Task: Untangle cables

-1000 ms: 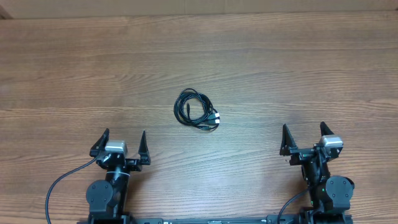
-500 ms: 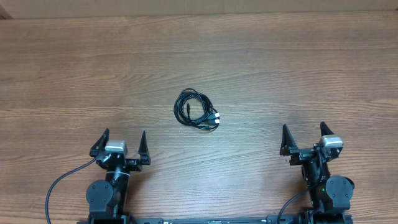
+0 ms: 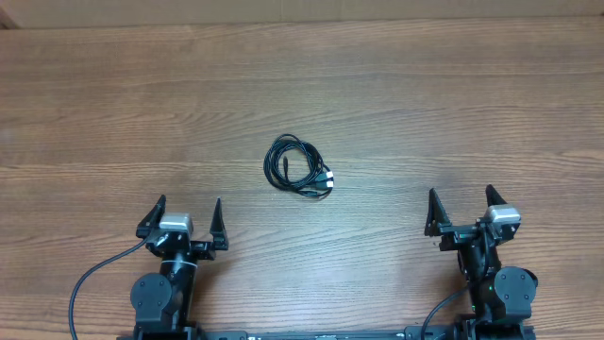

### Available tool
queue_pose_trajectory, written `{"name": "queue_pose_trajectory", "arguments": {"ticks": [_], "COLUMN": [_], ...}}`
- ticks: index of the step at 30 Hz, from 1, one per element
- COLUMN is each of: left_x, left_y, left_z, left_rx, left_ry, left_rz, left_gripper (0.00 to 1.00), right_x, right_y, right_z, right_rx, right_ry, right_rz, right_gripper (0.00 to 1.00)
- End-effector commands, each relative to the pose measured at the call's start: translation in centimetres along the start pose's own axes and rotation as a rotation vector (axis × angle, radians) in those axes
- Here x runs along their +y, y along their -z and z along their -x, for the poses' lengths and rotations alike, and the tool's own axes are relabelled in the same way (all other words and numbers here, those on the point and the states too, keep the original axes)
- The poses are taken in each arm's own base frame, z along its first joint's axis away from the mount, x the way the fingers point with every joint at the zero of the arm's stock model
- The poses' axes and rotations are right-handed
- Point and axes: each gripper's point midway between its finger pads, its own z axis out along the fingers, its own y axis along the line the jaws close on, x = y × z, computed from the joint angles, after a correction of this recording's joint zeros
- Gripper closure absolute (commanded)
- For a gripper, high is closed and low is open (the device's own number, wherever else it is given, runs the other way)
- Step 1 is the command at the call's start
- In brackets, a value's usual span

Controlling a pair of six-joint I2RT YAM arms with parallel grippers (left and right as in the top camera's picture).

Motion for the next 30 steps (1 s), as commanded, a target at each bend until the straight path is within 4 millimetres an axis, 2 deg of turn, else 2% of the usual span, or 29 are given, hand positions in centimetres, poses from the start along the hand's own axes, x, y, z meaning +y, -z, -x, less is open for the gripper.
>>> {"name": "queue_pose_trajectory", "arguments": {"ticks": [1, 20, 30], "left_x": [-0.1, -0.1, -0.1], "left_y": [0.0, 0.0, 0.0], "left_z": [0.0, 0.0, 0.0], "left_rx": [-0.003, -0.003, -0.003], "left_ry": [-0.022, -0.022, -0.022], "left_rz": [-0.011, -0.011, -0.011], "left_gripper": [0.01, 0.0, 0.01], "right_x": [0.0, 0.1, -0.3], "right_y": [0.0, 0.0, 0.2], "right_z": [-0.3, -0.2, 1.0], "right_rx": [0.0, -0.004, -0.026], "right_ry": [0.004, -0.034, -0.032], "right_rz": [-0.001, 0.004, -0.021], "right_gripper": [0.0, 0.0, 0.0]}}
